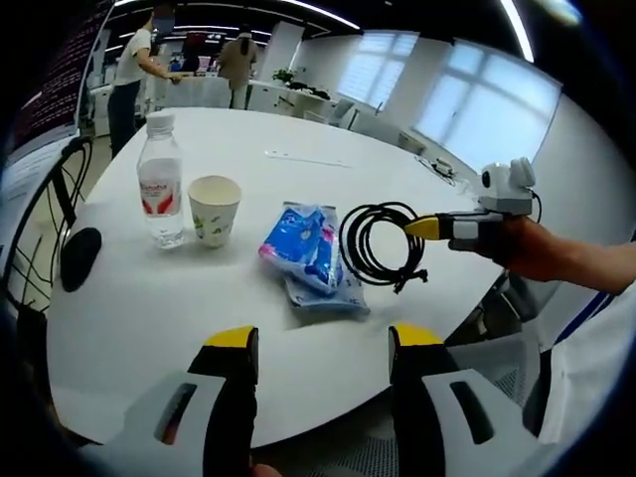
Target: Arrange the tabletop items into an orderly group along one side of the table until the central work area is clear of visible clutter.
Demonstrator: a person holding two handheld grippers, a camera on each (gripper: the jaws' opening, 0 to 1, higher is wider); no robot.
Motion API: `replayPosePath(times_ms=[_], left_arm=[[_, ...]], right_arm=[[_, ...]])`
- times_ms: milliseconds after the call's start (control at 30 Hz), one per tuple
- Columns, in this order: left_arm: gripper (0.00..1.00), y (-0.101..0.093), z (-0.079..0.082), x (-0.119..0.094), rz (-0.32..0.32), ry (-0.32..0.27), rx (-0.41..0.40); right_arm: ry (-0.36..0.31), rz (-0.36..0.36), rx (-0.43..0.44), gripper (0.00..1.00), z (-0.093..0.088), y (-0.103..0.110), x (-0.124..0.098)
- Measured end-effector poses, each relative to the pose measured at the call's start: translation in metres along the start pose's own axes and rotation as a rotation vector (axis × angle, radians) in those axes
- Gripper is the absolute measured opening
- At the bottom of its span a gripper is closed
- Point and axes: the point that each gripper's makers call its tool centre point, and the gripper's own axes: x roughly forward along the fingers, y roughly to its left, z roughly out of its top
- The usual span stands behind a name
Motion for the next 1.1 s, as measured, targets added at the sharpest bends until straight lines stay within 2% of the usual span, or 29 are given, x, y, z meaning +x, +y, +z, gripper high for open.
replayPosePath(times_ms=[500,767,1100], left_arm=[[0.52,-0.005,-0.003,0.003,-0.013,0.019,0.010],[0.52,-0.008,-0.004,0.006,-0.018,0.030,0.017],[0.52,-0.008,-0.006,0.007,-0.015,0.037,0.013]], right_arm=[[-0.039,-0.065,0.041,0.04,0.001,-0.026,-0.024],[-0.041,-0.108,0.076,0.04,-0.009,-0.048,-0.034],[-0.002,-0.151,0.137,0.04,-0.033,-0.074,-0.039]])
